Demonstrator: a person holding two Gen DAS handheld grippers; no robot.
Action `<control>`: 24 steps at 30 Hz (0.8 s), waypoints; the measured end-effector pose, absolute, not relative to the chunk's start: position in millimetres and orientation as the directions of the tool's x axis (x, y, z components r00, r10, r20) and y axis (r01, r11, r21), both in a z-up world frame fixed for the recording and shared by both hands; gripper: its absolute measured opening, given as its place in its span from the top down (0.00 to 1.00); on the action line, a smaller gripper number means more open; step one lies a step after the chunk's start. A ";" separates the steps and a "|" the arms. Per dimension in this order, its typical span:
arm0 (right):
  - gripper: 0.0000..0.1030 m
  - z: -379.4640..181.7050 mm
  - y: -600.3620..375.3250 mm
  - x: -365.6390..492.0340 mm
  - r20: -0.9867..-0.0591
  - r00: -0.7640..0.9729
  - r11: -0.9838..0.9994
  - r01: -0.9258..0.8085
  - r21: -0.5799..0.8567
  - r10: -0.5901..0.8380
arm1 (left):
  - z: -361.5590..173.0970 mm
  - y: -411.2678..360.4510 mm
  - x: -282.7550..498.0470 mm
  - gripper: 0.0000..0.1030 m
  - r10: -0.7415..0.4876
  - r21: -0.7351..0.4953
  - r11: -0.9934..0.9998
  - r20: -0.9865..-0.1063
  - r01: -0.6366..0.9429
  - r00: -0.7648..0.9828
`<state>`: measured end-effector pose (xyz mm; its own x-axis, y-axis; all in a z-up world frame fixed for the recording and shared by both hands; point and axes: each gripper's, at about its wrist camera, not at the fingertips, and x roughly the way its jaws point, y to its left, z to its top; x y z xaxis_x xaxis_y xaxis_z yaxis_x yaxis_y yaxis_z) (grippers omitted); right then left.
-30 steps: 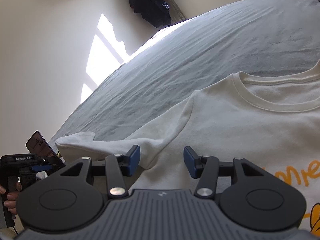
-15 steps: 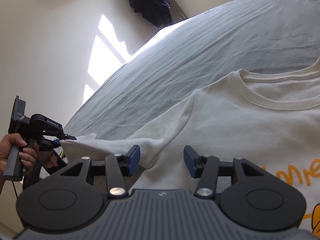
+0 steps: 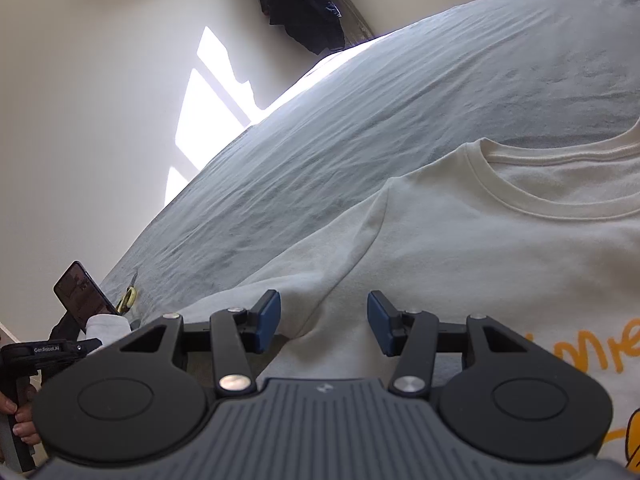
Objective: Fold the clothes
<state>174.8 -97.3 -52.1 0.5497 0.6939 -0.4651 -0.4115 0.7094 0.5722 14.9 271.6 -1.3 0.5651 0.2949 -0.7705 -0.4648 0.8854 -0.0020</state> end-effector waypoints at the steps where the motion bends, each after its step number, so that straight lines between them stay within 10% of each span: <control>1: 0.49 -52.4 -97.2 175.0 -0.466 0.550 0.710 -0.412 0.571 0.693 | -6.6 272.9 8.6 0.83 0.255 -0.011 0.897 -0.805 -0.443 0.536; 5: 0.49 -52.9 -96.0 175.0 -0.471 0.551 0.715 -0.415 0.562 0.689 | -18.0 275.6 -11.8 0.79 0.121 -0.081 0.926 -0.862 -0.370 0.492; 8: 0.49 -53.2 -94.9 174.9 -0.473 0.552 0.719 -0.419 0.555 0.687 | -10.3 285.3 -22.7 0.58 0.075 -0.143 0.914 -0.859 -0.379 0.506; 18: 0.49 -53.7 -93.5 174.0 -0.475 0.554 0.723 -0.427 0.543 0.684 | -28.1 350.5 -17.3 0.52 0.104 -0.277 0.783 -0.825 -0.557 0.556; 20: 0.49 -53.4 -92.8 173.5 -0.472 0.558 0.725 -0.430 0.539 0.682 | -30.5 354.3 -13.9 0.56 0.122 -0.296 0.770 -0.801 -0.565 0.586; 22: 0.49 -52.0 -91.8 171.9 -0.463 0.570 0.727 -0.435 0.532 0.679 | -30.0 352.8 -9.7 0.99 0.153 -0.277 0.780 -0.785 -0.561 0.600; 24: 0.49 -48.6 -90.6 169.5 -0.449 0.583 0.729 -0.449 0.517 0.677 | -23.2 346.6 -8.9 0.99 0.192 -0.259 0.798 -0.746 -0.544 0.638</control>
